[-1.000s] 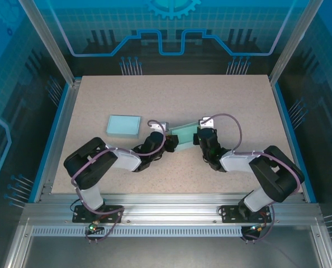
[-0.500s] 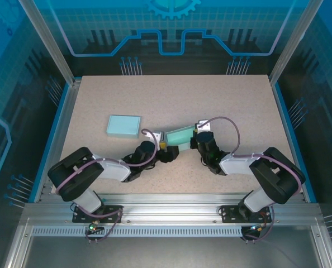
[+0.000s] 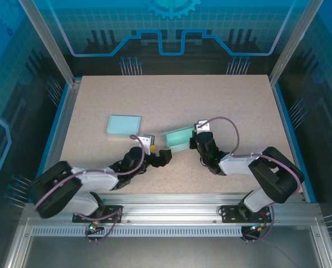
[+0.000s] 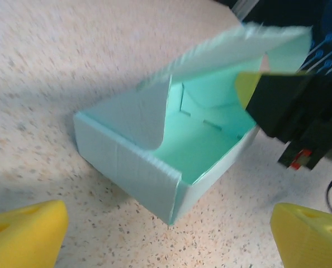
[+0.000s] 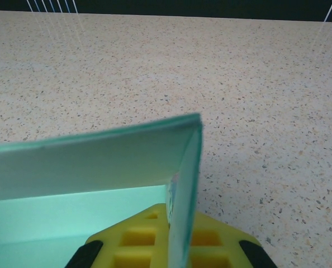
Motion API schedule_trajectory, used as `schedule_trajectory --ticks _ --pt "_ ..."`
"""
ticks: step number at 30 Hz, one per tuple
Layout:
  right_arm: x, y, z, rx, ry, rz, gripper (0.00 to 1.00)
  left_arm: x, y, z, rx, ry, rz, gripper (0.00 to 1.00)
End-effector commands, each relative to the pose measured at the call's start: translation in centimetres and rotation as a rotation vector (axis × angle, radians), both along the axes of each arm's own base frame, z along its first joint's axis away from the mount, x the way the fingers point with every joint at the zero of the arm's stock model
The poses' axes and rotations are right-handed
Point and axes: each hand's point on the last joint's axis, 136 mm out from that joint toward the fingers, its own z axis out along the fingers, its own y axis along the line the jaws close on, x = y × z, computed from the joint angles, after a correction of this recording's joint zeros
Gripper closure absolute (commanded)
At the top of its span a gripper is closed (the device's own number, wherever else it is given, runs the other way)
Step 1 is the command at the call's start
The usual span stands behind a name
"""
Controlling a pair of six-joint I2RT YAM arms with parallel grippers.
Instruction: Fold the paper box
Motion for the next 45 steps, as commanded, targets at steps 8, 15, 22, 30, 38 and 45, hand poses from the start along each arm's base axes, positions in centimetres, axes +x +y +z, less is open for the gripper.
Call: schedule_trajectory --ticks 8,15,22,30,38,45 --pt "-3.2 -0.3 -4.6 -0.17 0.144 0.048 1.0 1.6 5.6 12.9 0.085 -0.222 0.167 0.25" --pt "-3.4 -0.4 -4.7 -0.197 0.139 0.05 1.0 5.4 0.7 15.6 0.061 -0.103 -0.084 0.33" --pt "-3.6 -0.1 -4.9 -0.224 0.139 0.054 1.0 9.9 -5.6 12.6 0.022 0.041 -0.239 0.46" --pt "-4.0 0.5 -5.3 -0.269 0.146 0.066 1.0 10.5 -9.0 6.3 -0.055 0.219 -0.302 0.56" --pt "-4.8 0.8 -5.2 -0.272 0.164 0.079 0.83 8.8 -9.5 2.1 -0.064 0.298 -0.301 0.57" --pt "-6.2 0.4 -4.3 -0.268 0.178 0.05 0.59 7.5 -9.1 -0.4 -0.085 0.306 -0.278 0.57"
